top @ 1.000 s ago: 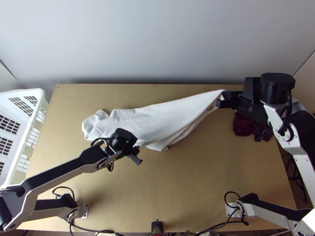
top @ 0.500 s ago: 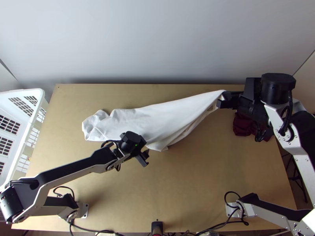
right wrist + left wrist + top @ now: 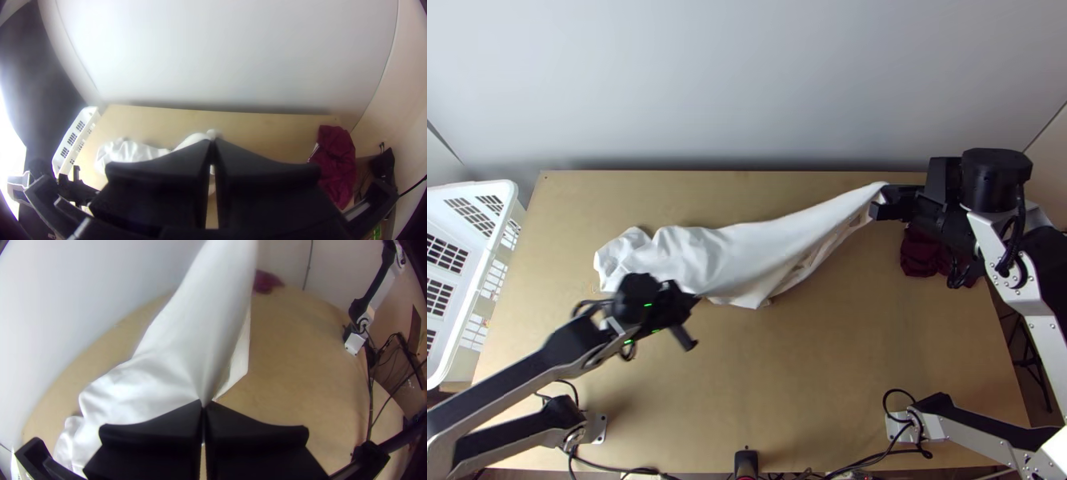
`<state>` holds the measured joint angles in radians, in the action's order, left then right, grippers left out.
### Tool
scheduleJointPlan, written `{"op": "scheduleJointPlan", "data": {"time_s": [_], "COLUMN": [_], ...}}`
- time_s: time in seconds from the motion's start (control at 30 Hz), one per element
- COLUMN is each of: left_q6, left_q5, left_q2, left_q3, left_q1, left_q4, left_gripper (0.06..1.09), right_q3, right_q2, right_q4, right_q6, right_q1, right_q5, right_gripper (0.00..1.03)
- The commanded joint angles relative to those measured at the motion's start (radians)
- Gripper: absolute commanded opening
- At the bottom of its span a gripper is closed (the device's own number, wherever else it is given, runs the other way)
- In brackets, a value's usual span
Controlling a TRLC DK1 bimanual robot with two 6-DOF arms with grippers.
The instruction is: Fold the t-shirt
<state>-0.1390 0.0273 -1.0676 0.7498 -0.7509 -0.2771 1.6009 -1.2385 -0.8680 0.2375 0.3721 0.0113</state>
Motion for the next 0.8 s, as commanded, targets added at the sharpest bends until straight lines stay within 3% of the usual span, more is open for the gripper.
{"op": "scheduleJointPlan", "data": {"time_s": [0.0,0.1,0.13,0.23,0.27,0.33,0.5,0.6,0.7,0.77], "left_q6": [-0.004,-0.004,-0.001,-0.013,-0.022,-0.025,-0.001,0.068,0.122,0.145], "left_q5": [0.135,0.204,0.207,0.21,0.221,0.267,0.5,0.5,0.418,0.41], "left_q2": [0.356,0.4,0.429,0.468,0.463,0.457,0.434,0.429,0.365,0.34], "left_q3": [-0.02,0.059,0.086,0.215,0.27,0.376,0.58,0.588,0.609,0.64], "left_q1": [0.059,-0.007,-0.042,-0.131,-0.153,-0.18,-0.251,-0.26,-0.182,-0.108], "left_q4": [-0.332,-0.544,-0.568,-0.688,-0.749,-0.858,-1.126,-1.083,-0.968,-0.878], "left_gripper": [0.09,0.09,0.09,0.09,0.09,0.09,0.09,0.09,0.09,0.09], "right_q3": [-0.036,-0.111,-0.134,-0.182,-0.182,-0.173,-0.157,-0.16,-0.148,-0.136], "right_q2": [-0.029,-0.081,-0.101,-0.131,-0.139,-0.157,-0.193,-0.223,-0.233,-0.236], "right_q4": [0.001,0.014,0.014,0.014,0.017,0.037,0.098,0.104,0.113,0.115], "right_q6": [-0.029,-0.078,-0.096,-0.135,-0.138,-0.144,-0.133,-0.129,-0.092,-0.079], "right_q1": [0.033,0.044,0.045,0.047,0.047,0.041,0.005,0.005,0.011,0.018], "right_q5": [-0.008,-0.008,-0.01,-0.01,-0.01,-0.019,-0.019,-0.019,-0.017,-0.019], "right_gripper": [0.03,0.04,0.16,0.84,0.94,0.99,0.99,0.99,0.99,0.99]}}
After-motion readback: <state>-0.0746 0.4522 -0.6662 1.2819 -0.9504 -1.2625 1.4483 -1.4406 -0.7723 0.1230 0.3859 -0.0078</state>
